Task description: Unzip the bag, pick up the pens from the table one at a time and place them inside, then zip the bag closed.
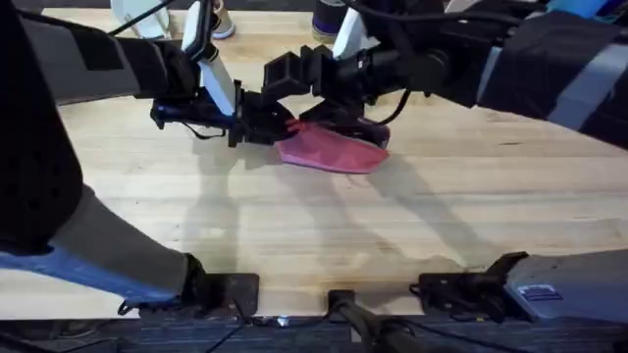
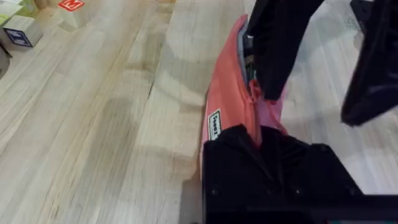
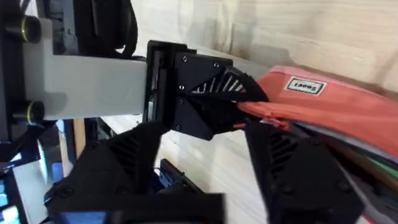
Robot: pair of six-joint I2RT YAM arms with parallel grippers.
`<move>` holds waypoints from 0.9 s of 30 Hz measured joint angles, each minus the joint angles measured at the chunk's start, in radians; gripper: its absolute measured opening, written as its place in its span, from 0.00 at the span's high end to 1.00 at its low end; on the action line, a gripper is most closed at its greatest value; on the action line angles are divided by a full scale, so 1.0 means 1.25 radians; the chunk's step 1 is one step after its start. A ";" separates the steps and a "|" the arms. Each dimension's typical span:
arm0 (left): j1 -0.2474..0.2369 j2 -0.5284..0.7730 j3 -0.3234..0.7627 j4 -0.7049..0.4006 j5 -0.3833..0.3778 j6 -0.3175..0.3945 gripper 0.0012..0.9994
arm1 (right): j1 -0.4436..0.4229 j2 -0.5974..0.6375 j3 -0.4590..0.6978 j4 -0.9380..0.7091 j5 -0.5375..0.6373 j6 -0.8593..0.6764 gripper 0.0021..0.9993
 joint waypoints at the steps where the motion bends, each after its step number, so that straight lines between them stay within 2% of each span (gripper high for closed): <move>1: 0.000 0.000 0.000 0.000 0.000 0.000 0.96 | 0.000 0.000 0.000 0.000 0.000 0.000 0.21; 3: 0.000 0.000 0.000 0.000 0.000 0.000 0.96 | 0.000 -0.001 0.000 0.000 0.000 -0.013 0.03; 4: 0.000 0.000 0.000 0.000 0.000 0.000 0.96 | 0.000 -0.002 0.000 0.001 0.001 -0.022 0.01; 10: 0.000 0.000 0.000 0.002 0.000 0.000 0.96 | 0.000 -0.054 -0.001 -0.014 0.029 -0.087 0.00; 15: 0.000 0.000 0.000 0.002 0.000 0.000 0.96 | 0.012 -0.115 -0.001 -0.087 0.110 -0.108 0.00; 21: 0.000 0.000 0.000 0.002 0.000 0.000 0.96 | 0.095 -0.151 -0.001 -0.168 0.310 -0.089 0.00; 27: 0.000 0.000 0.000 0.002 0.000 0.000 0.96 | 0.208 -0.158 -0.001 -0.235 0.546 0.023 0.00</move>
